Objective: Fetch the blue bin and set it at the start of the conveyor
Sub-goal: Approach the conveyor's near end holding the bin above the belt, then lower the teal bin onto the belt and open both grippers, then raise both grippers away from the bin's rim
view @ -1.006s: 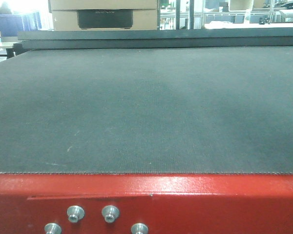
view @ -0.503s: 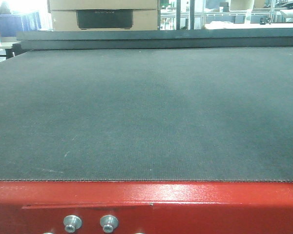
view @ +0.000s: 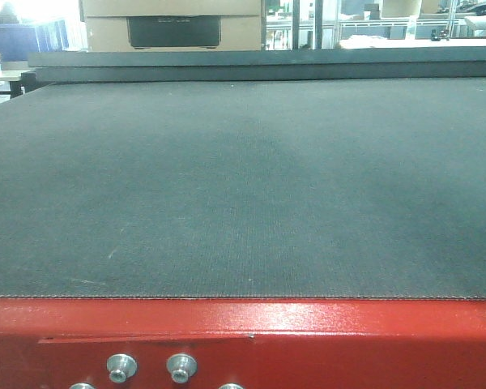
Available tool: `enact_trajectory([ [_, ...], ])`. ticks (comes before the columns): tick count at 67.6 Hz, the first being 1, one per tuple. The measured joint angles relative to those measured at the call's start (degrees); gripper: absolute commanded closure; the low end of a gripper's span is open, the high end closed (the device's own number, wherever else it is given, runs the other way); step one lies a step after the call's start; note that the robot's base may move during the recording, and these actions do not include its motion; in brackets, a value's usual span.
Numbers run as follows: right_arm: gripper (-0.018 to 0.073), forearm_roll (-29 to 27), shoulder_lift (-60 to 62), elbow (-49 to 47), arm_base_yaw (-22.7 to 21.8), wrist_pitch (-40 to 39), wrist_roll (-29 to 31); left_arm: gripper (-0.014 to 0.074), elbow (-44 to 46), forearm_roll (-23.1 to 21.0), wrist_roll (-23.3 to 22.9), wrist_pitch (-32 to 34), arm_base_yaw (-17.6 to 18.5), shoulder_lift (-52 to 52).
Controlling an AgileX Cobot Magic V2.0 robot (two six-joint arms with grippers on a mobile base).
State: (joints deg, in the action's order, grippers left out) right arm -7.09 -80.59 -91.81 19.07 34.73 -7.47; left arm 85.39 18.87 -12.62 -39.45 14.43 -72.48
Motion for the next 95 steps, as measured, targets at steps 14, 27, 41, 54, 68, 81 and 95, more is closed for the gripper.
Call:
enact_trajectory([
  [14, 0.0712, -0.35, 0.00, 0.00, -2.48, 5.65, 0.00, 0.0708, 0.00, -5.17, 0.12, -0.68, -0.10, -1.12],
  [27, 0.0712, -0.63, -2.47, -0.21, -7.44, 13.66, -0.04, 0.0708, -0.46, -13.79, 0.36, -1.18, 0.15, -8.99],
  [41, 0.0712, -0.44, -9.49, 1.84, -8.49, 15.81, 0.96, 0.0708, -2.53, -15.54, 0.48, -1.53, 0.24, -17.13],
  [54, 0.0709, -0.44, -16.27, 5.15, -8.51, 13.84, 0.96, 0.0708, -4.06, -14.70, 0.48, -1.28, 0.24, -22.14],
  [68, 0.0398, -0.14, -19.39, 5.54, -8.51, 12.45, 1.22, 0.0470, -4.30, -14.20, 0.59, -1.28, 0.24, -24.85],
  [81, -0.0017, 3.48, -19.39, 5.54, -9.56, 12.12, 1.57, -0.0036, -4.29, -10.88, 0.68, -2.19, -0.54, -25.18],
  [95, 0.0067, 4.21, -16.79, 5.54, -9.70, 12.02, 1.71, 0.0116, -3.02, -9.54, 0.81, -5.31, -0.76, -23.41],
])
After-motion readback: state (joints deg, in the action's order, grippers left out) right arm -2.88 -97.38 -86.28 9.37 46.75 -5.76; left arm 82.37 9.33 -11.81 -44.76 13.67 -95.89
